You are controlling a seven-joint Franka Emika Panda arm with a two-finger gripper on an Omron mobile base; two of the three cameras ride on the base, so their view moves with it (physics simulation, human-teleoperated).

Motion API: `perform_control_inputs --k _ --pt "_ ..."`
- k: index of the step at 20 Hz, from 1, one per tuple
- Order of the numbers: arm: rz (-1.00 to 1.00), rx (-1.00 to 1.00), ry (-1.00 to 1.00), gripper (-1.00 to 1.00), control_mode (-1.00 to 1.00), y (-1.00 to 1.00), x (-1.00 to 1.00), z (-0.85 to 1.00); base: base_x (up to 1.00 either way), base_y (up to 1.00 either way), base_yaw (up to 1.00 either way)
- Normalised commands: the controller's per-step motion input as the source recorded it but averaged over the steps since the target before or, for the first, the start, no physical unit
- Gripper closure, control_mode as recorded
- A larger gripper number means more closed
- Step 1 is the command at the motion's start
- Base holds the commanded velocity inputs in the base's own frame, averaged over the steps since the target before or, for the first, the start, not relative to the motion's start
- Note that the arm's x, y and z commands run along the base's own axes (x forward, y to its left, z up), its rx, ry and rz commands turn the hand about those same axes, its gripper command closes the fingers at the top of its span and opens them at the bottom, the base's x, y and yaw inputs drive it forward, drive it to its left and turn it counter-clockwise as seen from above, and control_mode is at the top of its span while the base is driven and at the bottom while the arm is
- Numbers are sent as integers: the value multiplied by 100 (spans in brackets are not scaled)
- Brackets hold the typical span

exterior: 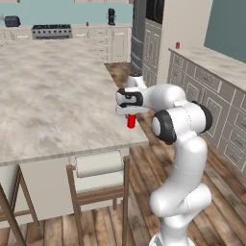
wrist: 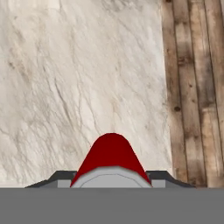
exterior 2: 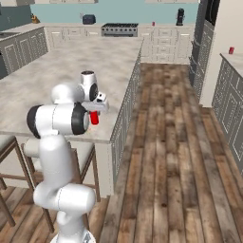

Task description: Four empty soda cans are scattered around the kitchen. Gather all the cans and cluster them next to the stove for recycling.

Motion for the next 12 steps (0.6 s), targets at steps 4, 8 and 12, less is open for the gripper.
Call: perform_control_inputs --k 4,8,12 --pt "4 0 -10 100 -100 -18 -44 44 0 0 0" --pt "4 0 -8 100 -100 -20 -53 39 0 0 0" --pt "2 -1 -10 100 -100 -16 -54 33 0 0 0"
